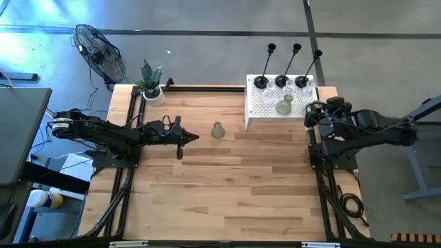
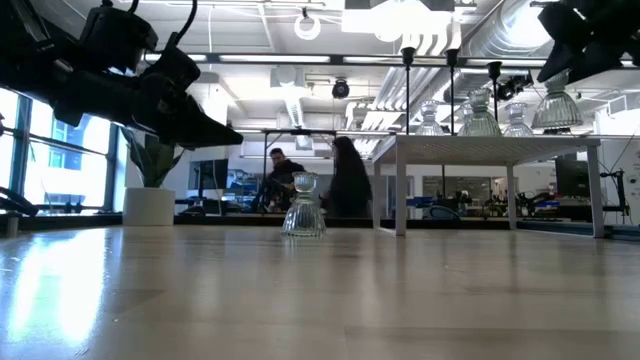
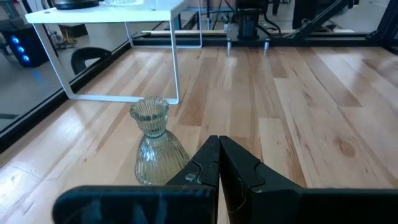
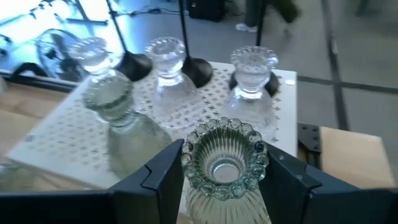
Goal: Pick & Place candle stick holders
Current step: Put the bottom green glass candle holder on the shelf aligned with the other green glass candle holder
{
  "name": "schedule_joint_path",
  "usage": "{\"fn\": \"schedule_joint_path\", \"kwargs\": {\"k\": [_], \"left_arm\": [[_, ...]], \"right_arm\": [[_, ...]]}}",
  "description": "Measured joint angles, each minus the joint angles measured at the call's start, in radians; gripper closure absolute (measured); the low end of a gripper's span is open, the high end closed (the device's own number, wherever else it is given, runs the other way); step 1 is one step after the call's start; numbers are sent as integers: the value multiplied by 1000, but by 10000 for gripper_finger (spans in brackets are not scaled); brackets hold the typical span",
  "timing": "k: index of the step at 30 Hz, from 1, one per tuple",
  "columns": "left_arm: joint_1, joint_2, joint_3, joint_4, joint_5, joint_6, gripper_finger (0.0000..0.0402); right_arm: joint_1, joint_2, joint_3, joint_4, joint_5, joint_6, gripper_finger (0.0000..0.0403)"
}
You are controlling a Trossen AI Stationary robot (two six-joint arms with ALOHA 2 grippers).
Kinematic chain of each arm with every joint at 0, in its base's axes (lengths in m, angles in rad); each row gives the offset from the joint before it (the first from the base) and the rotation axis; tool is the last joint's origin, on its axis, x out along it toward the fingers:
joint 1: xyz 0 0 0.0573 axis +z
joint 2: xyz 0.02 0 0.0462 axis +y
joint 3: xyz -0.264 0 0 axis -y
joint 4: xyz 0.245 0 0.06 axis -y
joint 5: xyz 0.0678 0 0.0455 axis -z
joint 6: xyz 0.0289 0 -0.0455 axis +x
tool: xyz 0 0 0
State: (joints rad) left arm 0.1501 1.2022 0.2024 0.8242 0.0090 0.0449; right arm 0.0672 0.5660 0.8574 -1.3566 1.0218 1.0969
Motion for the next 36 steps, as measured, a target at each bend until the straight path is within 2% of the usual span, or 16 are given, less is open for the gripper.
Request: {"fn": "schedule_joint_path", "kwargs": {"k": [14, 23, 28, 36], "left_arm": [[0, 0, 0, 15, 1, 27, 401], [0, 0, 0, 21, 2, 37, 401], [0, 0, 0, 20, 2, 37, 401], [0, 0, 0, 19, 3, 37, 401]], "right_arm": [[-132, 4, -11, 110, -31, -113, 236], [-229, 54, -17, 188, -68, -190, 237], [-286, 55, -63, 272, -74, -240, 237], [-401, 54, -117, 435, -153, -363, 236]]}}
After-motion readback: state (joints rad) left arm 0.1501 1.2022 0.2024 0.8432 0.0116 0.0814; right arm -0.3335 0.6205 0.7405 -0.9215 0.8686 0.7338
